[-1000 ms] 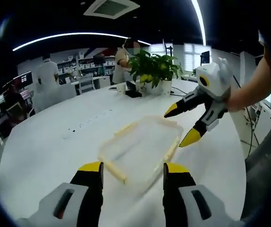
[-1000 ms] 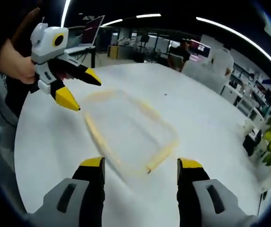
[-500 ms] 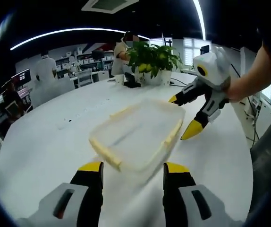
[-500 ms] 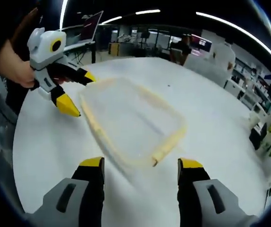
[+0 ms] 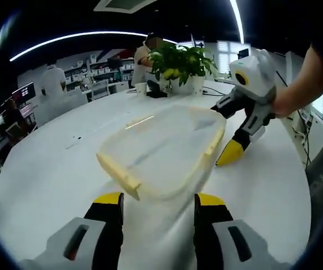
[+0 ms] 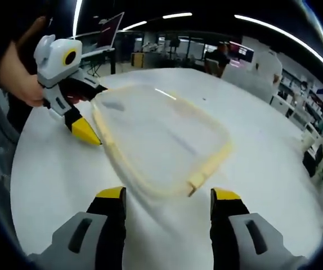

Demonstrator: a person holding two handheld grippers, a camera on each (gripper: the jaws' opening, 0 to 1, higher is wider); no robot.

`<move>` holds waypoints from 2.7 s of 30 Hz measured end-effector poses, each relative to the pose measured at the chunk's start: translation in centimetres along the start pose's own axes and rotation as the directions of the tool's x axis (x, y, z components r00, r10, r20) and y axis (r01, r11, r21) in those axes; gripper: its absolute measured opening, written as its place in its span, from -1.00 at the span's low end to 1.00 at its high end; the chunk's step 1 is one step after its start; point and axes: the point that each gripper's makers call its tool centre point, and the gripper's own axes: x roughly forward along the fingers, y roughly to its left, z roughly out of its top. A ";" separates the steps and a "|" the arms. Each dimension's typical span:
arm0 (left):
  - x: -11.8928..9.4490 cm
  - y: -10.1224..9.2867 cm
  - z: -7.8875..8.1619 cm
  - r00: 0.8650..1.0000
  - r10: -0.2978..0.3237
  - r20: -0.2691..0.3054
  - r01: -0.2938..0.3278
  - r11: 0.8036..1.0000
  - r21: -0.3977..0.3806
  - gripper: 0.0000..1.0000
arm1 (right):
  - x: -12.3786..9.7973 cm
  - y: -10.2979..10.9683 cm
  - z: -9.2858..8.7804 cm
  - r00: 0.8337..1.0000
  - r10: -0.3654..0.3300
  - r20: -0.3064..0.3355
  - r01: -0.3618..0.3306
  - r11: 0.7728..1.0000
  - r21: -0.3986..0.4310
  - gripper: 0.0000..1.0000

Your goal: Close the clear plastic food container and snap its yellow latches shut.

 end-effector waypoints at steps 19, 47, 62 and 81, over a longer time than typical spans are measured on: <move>0.0 0.2 -0.2 1.000 0.010 0.006 -0.010 0.999 0.039 -0.23 | 0.6 0.7 0.3 1.000 -0.016 0.010 0.016 0.998 -0.062 -0.07; -5.5 2.5 -4.0 0.995 0.100 -0.030 -0.101 0.995 -0.008 -0.21 | 2.7 6.3 2.9 0.997 0.083 -0.003 -0.083 0.985 -0.153 -0.17; -7.1 3.8 -5.2 0.990 0.137 -0.041 -0.138 0.990 -0.024 -0.21 | 4.1 8.0 4.1 0.994 0.108 -0.004 -0.107 0.982 -0.155 -0.14; -12.5 3.5 -3.2 0.975 0.221 -0.011 -0.220 0.967 -0.126 -0.11 | -1.5 8.5 4.9 0.999 0.038 -0.003 -0.038 0.998 -0.042 0.07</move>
